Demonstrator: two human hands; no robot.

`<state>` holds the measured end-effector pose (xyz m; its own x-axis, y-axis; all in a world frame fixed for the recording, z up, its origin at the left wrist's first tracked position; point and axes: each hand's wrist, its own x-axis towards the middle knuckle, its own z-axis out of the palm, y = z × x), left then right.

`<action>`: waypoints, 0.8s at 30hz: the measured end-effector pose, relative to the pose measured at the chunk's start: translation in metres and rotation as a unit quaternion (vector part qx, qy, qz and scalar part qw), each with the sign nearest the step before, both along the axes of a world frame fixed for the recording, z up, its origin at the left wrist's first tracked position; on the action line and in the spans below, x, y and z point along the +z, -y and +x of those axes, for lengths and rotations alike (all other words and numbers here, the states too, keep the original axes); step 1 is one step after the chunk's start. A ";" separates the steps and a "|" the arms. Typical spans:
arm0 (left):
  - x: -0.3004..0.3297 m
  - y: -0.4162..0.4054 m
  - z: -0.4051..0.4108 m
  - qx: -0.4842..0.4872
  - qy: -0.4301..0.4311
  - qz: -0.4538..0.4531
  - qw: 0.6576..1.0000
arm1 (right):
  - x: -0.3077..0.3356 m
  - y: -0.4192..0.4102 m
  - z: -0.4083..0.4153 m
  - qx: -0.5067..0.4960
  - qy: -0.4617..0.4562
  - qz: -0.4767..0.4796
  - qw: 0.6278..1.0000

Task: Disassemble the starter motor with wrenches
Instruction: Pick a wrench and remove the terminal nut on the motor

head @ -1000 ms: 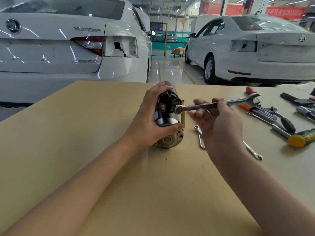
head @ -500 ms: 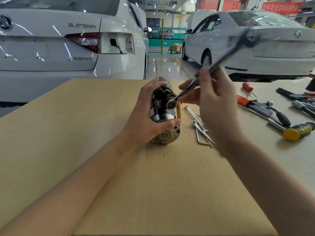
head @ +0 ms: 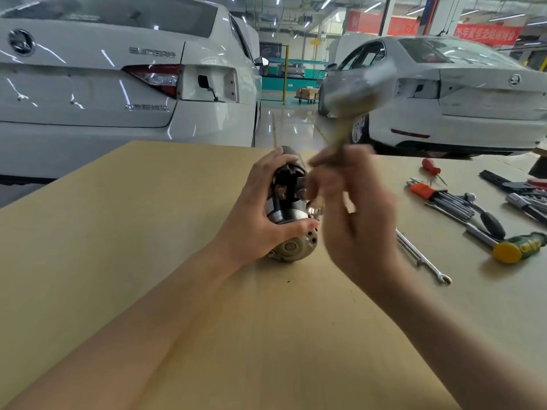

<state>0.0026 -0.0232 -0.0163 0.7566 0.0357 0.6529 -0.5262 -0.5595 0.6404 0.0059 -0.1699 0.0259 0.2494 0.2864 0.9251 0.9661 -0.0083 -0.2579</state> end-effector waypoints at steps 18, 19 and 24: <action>-0.001 -0.001 0.000 0.001 0.015 0.018 1.000 | -0.007 0.013 0.015 0.190 -0.527 0.327 0.761; -0.001 -0.001 0.000 -0.002 0.014 0.015 1.000 | -0.007 0.012 0.014 0.190 -0.514 0.318 0.774; -0.001 0.005 -0.001 0.001 0.026 0.001 1.000 | 0.007 0.006 0.012 0.141 -0.284 0.137 0.938</action>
<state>0.0019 -0.0285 -0.0174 0.7216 0.0358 0.6914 -0.5574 -0.5624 0.6108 0.0179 -0.1763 0.0325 0.6746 0.1864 0.7143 0.6258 0.3688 -0.6873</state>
